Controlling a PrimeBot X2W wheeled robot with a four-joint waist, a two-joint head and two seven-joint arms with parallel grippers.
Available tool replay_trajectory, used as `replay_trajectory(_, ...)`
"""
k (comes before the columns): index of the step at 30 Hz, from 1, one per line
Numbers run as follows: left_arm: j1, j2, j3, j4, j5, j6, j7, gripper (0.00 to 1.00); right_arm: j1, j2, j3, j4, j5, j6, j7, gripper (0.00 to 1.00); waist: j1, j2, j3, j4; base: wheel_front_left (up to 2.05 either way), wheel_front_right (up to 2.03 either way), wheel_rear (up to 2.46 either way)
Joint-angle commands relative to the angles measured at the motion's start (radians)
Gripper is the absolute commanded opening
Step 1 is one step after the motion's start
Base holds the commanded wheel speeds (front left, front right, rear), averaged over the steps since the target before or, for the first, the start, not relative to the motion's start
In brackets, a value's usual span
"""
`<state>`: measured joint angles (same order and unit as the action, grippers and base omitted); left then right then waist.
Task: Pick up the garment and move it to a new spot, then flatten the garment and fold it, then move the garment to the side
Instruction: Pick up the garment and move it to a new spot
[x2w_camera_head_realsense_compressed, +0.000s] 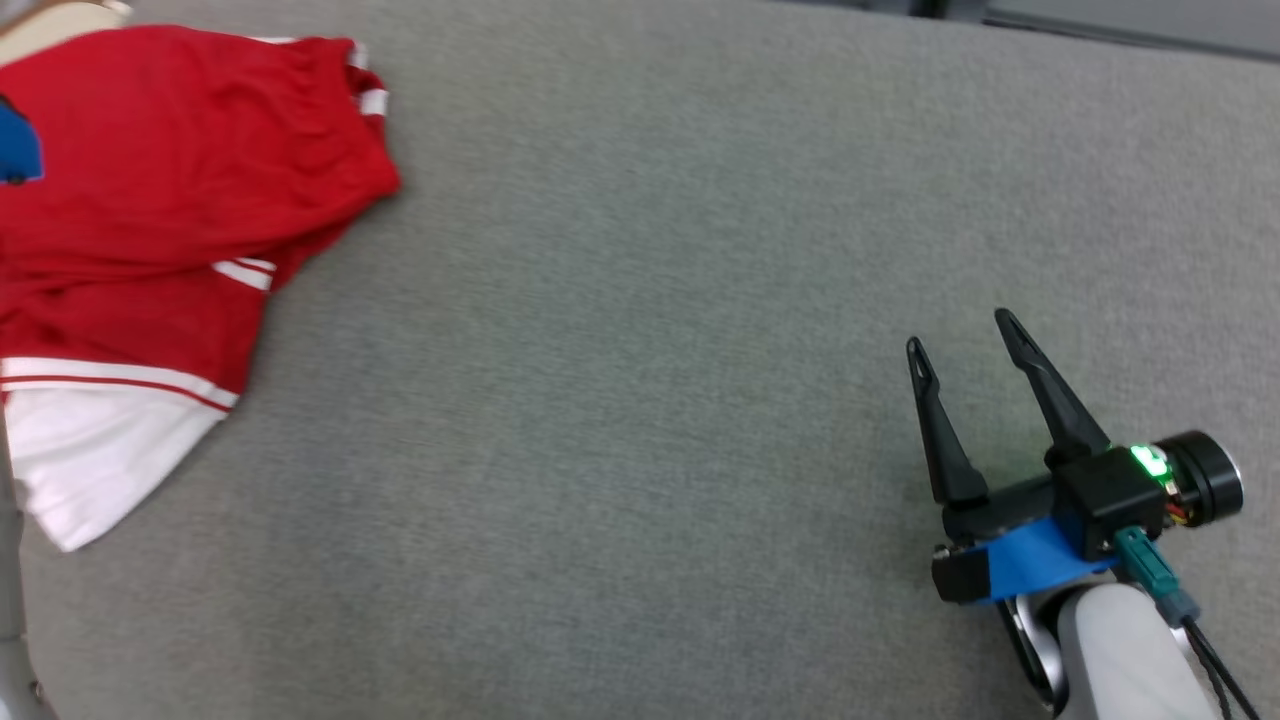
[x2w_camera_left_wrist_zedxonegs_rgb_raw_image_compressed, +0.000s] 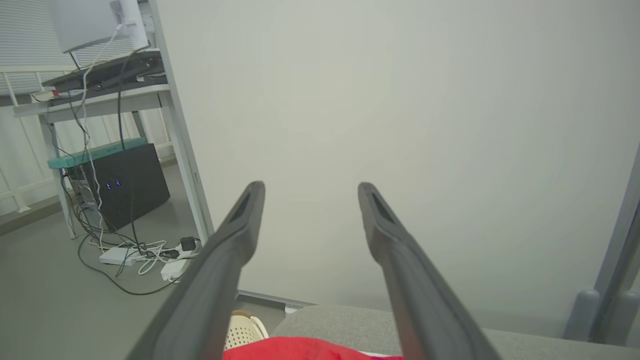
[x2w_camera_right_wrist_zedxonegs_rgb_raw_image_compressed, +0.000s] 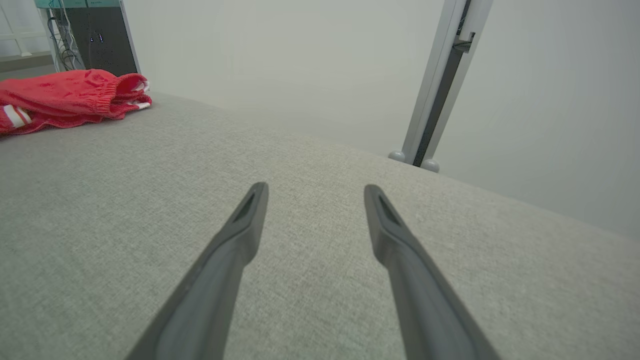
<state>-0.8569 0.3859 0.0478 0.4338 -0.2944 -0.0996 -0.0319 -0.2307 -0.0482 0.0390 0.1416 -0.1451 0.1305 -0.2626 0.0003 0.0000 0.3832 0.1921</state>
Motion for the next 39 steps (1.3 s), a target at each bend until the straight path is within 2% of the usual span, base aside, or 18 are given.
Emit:
replay_trajectory(1, -0.034, 0.003, -0.013, 0.047, -0.004, -0.006, 0.022, 1.00, -0.022, -0.004, 0.014, -0.013, -0.006, 0.000, -0.003, 1.00, -0.0003, 0.0000, 0.025, -0.018, 0.00, 0.00, 0.00)
replay_trajectory(7, -0.129, -0.010, -0.115, 0.240, -0.011, -0.025, 0.137, 1.00, -0.054, -0.004, 0.030, -0.041, -0.015, 0.000, -0.003, 1.00, -0.0003, 0.0000, 0.116, -0.084, 0.00, 0.00, 0.00)
replay_trajectory(13, -0.172, -0.038, -0.218, 0.354, -0.044, -0.033, 0.223, 1.00, -0.047, -0.004, 0.028, -0.049, -0.003, 0.000, -0.003, 1.00, -0.0003, 0.0000, 0.170, -0.116, 0.00, 0.00, 0.00)
replay_trajectory(18, -0.198, -0.010, -0.270, 0.432, -0.036, -0.030, 0.267, 1.00, -0.049, -0.005, 0.020, -0.052, 0.000, 0.000, -0.001, 1.00, -0.0003, 0.0000, 0.193, -0.129, 0.00, 0.00, 0.00)
replay_trajectory(23, -0.223, 0.010, -0.277, 0.489, -0.017, 0.008, 0.266, 1.00, -0.055, -0.005, 0.016, -0.053, 0.007, 0.000, -0.001, 1.00, -0.0003, 0.0000, 0.197, -0.130, 0.00, 0.00, 0.00)
replay_trajectory(26, -0.225, 0.011, -0.284, 0.517, -0.011, 0.017, 0.268, 1.00, -0.061, -0.005, 0.027, -0.051, 0.016, 0.000, -0.001, 1.00, -0.0003, 0.0000, 0.196, -0.127, 0.00, 0.00, 0.00)
replay_trajectory(27, -0.224, 0.012, -0.290, 0.525, -0.007, 0.018, 0.271, 0.91, -0.063, -0.004, 0.031, -0.050, 0.019, 0.000, -0.001, 1.00, -0.0003, 0.0000, 0.195, -0.127, 0.00, 0.00, 0.00)
replay_trajectory(28, -0.223, 0.011, -0.293, 0.531, -0.010, 0.020, 0.272, 0.75, -0.065, -0.004, 0.034, -0.049, 0.019, 0.000, -0.001, 1.00, -0.0003, 0.0000, 0.194, -0.126, 0.00, 0.00, 0.00)
replay_trajectory(29, -0.222, 0.007, -0.291, 0.538, -0.015, 0.021, 0.272, 0.49, -0.066, -0.004, 0.036, -0.047, 0.021, 0.000, -0.001, 1.00, -0.0003, 0.0000, 0.193, -0.126, 0.00, 0.00, 0.00)
replay_trajectory(30, -0.222, 0.005, -0.288, 0.545, -0.020, 0.022, 0.267, 0.37, -0.067, -0.004, 0.038, -0.045, 0.024, 0.000, -0.001, 1.00, -0.0003, 0.0000, 0.192, -0.126, 0.00, 0.00, 0.00)
replay_trajectory(31, -0.224, 0.006, -0.287, 0.548, -0.020, 0.022, 0.259, 0.13, -0.068, -0.004, 0.039, -0.044, 0.024, 0.000, -0.001, 1.00, -0.0003, 0.0000, 0.191, -0.126, 0.00, 0.00, 0.00)
replay_trajectory(32, -0.225, 0.009, -0.289, 0.549, -0.019, 0.022, 0.247, 0.00, -0.068, -0.004, 0.041, -0.043, 0.025, 0.000, -0.001, 1.00, -0.0003, 0.0000, 0.190, -0.126, 0.00, 0.00, 0.00)
replay_trajectory(39, -0.242, 0.026, -0.297, 0.550, -0.009, 0.025, 0.144, 0.00, -0.057, -0.003, 0.029, -0.030, 0.031, 0.000, -0.002, 1.00, -0.0003, 0.0000, 0.137, -0.128, 0.00, 0.00, 0.00)
